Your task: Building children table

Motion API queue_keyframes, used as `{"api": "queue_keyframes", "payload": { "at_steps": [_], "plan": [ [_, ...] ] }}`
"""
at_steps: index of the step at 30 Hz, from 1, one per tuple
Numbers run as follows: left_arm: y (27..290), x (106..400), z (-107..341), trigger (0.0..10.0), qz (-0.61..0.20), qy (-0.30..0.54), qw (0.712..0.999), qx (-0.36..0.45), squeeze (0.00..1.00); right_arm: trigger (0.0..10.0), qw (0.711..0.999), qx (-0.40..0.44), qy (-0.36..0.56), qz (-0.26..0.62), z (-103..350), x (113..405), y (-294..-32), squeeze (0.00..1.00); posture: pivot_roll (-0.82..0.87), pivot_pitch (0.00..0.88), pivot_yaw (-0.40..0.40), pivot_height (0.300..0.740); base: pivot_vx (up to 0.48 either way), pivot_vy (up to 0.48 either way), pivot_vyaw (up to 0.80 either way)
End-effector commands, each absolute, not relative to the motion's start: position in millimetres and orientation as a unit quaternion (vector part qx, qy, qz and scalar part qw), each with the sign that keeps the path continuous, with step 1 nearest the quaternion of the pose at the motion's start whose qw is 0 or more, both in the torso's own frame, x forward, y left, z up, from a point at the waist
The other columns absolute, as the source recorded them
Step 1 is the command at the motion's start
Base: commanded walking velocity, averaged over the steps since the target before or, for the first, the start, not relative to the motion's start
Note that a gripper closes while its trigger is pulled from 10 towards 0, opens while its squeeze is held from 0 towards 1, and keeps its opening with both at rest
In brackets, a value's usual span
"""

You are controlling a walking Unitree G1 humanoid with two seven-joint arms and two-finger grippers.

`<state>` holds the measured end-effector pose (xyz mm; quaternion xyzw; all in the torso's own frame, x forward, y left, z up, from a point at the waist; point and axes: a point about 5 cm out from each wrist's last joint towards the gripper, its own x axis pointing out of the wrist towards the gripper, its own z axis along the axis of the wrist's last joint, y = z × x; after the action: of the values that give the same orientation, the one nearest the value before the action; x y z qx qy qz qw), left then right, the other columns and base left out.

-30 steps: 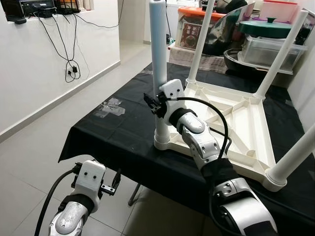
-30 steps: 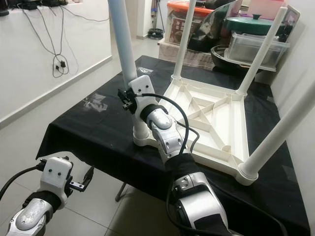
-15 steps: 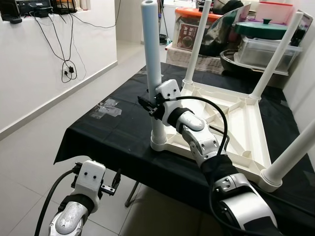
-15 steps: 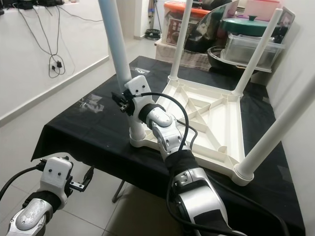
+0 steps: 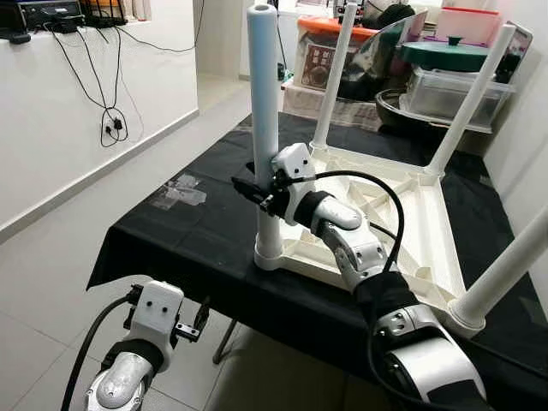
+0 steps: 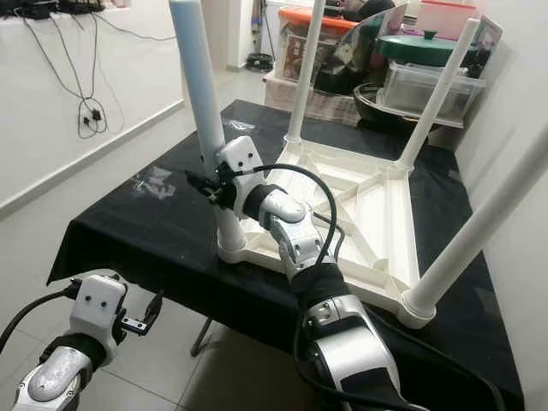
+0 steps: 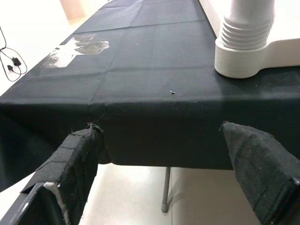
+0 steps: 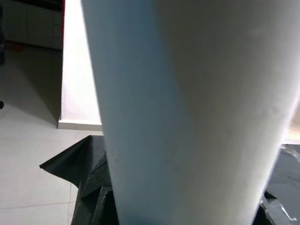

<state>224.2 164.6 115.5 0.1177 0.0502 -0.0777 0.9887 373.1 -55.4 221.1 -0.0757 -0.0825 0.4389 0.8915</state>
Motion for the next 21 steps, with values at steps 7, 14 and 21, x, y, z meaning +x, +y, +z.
{"api": "queue_keyframes", "payload": {
  "at_steps": [7, 14, 21],
  "plan": [
    [164, 227, 114, 10.0, -0.080, 0.053, 0.988, 0.121, 0.00, 0.0, 0.866, -0.049, 0.001, 0.498, 187, 368, -49, 0.00, 0.12, 0.000, -0.107, 0.740, 0.000, 0.000, 0.00],
    [166, 227, 114, 10.0, -0.080, 0.054, 0.988, 0.122, 0.00, 0.0, 0.822, -0.052, 0.004, 0.568, 191, 363, -36, 0.00, 0.13, 0.000, -0.104, 0.740, 0.000, 0.000, 0.00],
    [165, 227, 114, 10.0, -0.079, 0.054, 0.988, 0.123, 0.00, 0.0, 0.787, -0.042, 0.006, 0.616, 202, 362, -22, 0.00, 0.14, 0.000, -0.113, 0.740, 0.000, 0.000, 0.00]
  ]
}}
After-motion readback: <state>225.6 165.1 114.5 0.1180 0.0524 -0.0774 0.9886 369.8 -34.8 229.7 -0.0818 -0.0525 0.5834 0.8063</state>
